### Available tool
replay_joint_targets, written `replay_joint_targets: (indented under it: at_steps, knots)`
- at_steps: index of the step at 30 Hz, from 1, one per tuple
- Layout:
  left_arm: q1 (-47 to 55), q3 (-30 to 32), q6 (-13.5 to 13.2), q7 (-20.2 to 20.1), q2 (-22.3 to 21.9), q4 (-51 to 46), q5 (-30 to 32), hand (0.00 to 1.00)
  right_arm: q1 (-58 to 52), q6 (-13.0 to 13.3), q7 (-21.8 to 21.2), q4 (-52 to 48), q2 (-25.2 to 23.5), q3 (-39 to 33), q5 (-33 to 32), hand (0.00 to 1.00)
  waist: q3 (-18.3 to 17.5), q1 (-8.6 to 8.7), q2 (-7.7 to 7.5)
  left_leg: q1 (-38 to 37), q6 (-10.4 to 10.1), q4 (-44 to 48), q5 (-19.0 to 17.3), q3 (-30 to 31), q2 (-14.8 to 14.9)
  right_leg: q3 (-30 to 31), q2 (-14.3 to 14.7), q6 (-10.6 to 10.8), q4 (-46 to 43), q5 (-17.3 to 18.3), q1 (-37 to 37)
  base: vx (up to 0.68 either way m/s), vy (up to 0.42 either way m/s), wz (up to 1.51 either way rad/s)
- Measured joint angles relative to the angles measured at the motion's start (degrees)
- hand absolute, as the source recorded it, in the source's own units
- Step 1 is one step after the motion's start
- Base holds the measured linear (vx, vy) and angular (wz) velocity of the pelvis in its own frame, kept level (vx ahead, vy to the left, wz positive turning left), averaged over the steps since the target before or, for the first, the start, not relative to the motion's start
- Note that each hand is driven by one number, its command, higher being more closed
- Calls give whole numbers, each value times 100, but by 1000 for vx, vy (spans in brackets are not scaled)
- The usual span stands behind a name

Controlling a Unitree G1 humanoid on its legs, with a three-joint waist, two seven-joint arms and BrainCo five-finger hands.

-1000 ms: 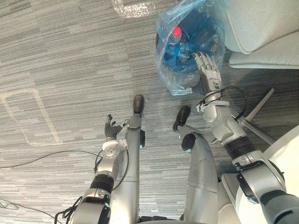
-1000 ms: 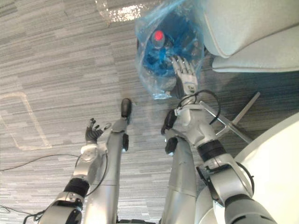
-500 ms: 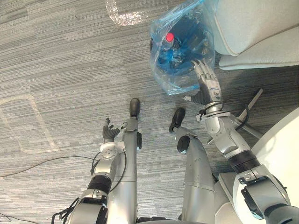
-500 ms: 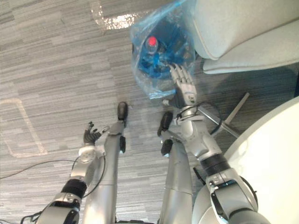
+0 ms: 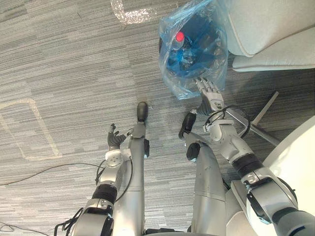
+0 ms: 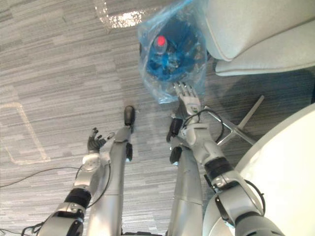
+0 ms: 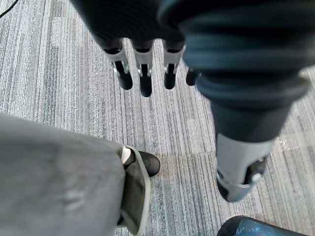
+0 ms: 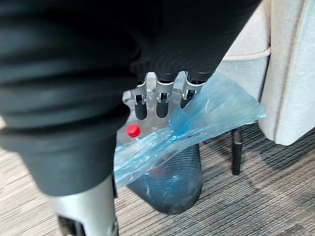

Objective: Gather rubbish on tea table into small bin, then transfer packed bag to large trash can.

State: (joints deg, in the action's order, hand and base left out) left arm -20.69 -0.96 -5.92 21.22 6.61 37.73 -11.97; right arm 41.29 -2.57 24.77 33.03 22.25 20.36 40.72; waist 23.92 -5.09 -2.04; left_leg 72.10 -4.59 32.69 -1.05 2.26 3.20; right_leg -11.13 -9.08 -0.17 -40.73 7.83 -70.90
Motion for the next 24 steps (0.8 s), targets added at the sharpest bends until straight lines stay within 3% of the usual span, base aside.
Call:
replay_joint_targets:
  at_steps: [8,18,19,24]
  knots:
    - [-8,58,-77,3,-83,12,-478,0,413,-333,185,437,-328,-222,-13,0,10,-17,10,31,-24,-88,25,135,-104,-84,-95,65,-83,144,-29,-5,-5,11]
    - [-54,180,-130,0,-231,7,-685,0,982,-465,115,1283,-644,-331,115,0,55,-99,25,156,-46,-167,126,249,-208,-175,-194,91,-133,183,-134,-8,-4,9]
    - [-57,180,-132,-1,-234,6,-692,0,999,-471,89,1338,-650,-330,174,100,55,-100,25,163,-46,-165,124,270,-213,-183,-199,96,-140,196,-134,-30,-1,13]
    - [-74,232,-209,-6,-330,4,-734,0,1149,-474,1,1750,-838,-335,342,100,62,-137,37,202,-47,-192,124,325,-294,-265,-296,90,-240,287,-158,-22,-5,15]
